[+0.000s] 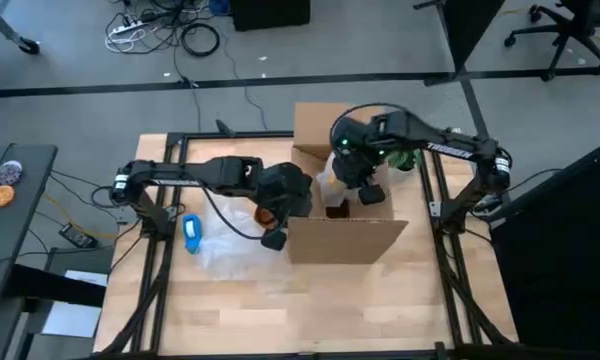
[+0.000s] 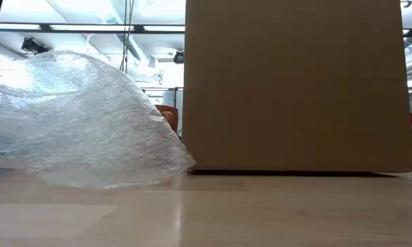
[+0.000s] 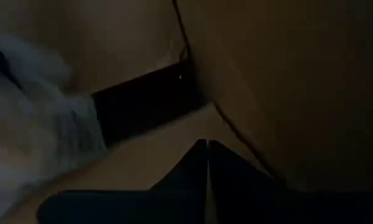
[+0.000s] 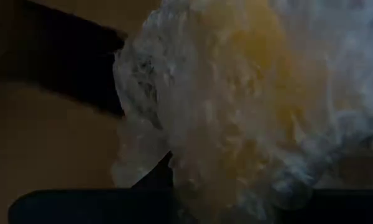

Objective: Wrap mug
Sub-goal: Put the wrapped yellow mug into the cardboard box, then move the cardboard box to the top

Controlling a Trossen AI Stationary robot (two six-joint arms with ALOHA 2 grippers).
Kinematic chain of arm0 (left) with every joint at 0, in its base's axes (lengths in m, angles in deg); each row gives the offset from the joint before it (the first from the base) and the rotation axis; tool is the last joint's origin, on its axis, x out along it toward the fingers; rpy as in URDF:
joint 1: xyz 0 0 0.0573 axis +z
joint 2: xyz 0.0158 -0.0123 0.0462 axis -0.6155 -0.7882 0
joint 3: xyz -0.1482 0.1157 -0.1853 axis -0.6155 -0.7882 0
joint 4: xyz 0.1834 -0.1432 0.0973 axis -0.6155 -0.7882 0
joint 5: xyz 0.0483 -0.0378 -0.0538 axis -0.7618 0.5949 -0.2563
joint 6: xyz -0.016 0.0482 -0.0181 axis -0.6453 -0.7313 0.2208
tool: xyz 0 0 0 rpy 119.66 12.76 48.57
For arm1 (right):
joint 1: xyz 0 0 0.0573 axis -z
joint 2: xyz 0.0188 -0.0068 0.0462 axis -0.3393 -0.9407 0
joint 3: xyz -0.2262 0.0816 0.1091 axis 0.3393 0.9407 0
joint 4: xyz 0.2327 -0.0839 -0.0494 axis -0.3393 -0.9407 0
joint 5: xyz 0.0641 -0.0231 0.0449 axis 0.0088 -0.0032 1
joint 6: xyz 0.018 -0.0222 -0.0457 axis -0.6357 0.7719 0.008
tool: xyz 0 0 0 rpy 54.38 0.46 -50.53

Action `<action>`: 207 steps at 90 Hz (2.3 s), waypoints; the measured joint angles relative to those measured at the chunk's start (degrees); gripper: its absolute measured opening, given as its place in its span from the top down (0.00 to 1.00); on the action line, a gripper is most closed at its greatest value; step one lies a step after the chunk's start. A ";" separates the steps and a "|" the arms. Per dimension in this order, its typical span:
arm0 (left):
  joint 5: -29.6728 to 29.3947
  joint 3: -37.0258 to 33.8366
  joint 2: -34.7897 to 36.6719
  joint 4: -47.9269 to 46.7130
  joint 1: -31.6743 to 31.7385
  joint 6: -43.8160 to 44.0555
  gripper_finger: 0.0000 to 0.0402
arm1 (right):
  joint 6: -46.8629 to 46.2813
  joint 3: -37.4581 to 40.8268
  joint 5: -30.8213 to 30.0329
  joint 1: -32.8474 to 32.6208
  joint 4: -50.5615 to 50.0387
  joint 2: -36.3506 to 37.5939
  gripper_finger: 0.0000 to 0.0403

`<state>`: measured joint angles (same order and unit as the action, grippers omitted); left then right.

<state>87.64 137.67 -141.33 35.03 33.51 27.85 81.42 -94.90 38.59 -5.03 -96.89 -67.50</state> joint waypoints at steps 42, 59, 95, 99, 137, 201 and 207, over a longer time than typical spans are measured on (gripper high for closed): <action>-16.37 0.00 1.09 -2.30 -3.57 5.52 1.00 | -9.75 18.68 0.62 -1.39 13.45 -0.44 0.59; -20.12 0.00 1.42 -3.30 -4.00 7.16 1.00 | -9.15 17.54 -1.06 -3.98 14.31 1.60 0.40; -25.39 0.02 1.59 -3.13 -3.89 14.45 1.00 | -10.36 8.13 -18.41 -10.14 12.22 14.67 0.28; -26.18 0.00 1.56 -3.12 -3.91 14.87 1.00 | -10.89 7.53 -18.86 -10.36 13.04 16.59 0.28; -35.29 1.88 1.14 -8.81 -4.80 17.73 1.00 | -14.46 6.09 -11.17 -16.05 11.44 36.78 0.37; -36.84 5.29 2.92 -20.41 -24.74 65.78 1.00 | -40.63 46.42 3.69 -23.43 14.31 60.89 0.60; -37.16 0.82 3.08 -18.11 -26.56 71.67 1.00 | -41.62 51.62 0.78 -23.43 18.58 61.26 0.61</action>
<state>50.48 138.49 -138.26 16.92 6.95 99.53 39.81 -43.28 39.37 -28.45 -78.30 -6.23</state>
